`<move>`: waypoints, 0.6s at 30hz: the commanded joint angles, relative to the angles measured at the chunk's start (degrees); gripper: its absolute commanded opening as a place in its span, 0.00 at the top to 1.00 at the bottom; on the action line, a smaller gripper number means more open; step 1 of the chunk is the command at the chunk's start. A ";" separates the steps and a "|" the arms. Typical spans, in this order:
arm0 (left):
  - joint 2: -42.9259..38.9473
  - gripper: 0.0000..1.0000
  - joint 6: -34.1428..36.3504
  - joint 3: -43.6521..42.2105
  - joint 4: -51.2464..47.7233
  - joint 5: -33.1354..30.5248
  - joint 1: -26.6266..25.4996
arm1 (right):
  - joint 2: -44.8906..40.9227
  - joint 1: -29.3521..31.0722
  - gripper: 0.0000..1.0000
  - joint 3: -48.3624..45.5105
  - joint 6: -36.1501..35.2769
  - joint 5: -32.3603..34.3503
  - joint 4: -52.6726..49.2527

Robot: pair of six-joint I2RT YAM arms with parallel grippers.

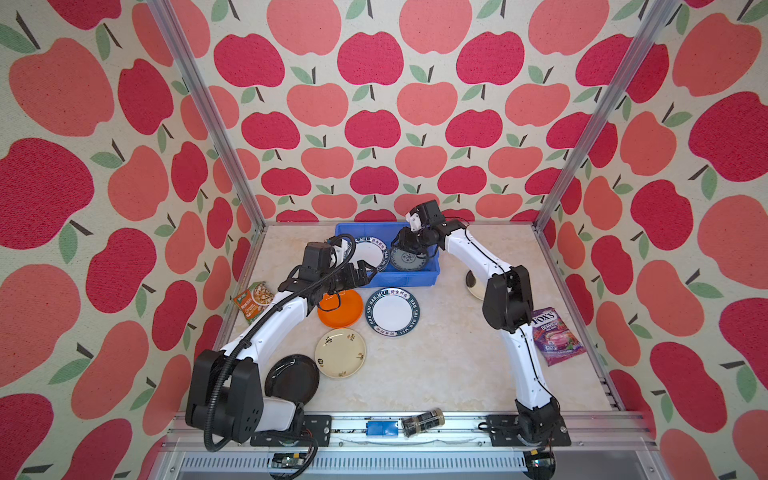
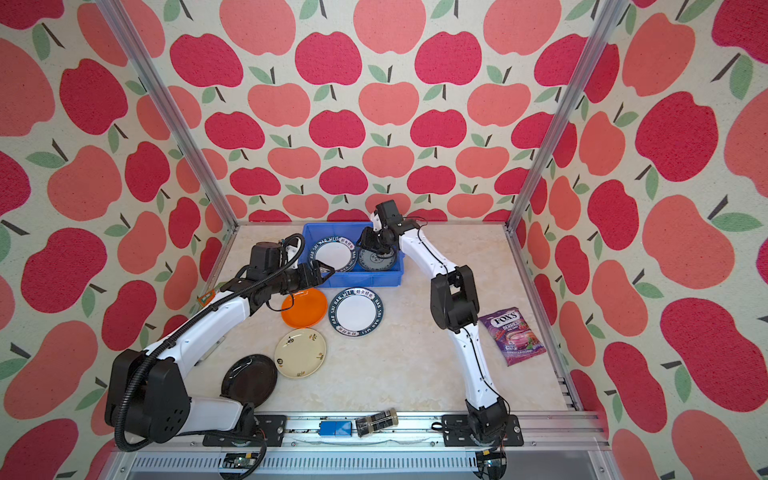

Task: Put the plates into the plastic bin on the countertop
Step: 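Raise the left gripper from the bin while the right gripper grasps the cream flower plate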

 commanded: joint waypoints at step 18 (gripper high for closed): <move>23.04 0.01 0.27 23.71 3.94 9.65 -14.33 | -59.93 -35.94 0.59 -78.72 5.56 2.39 19.02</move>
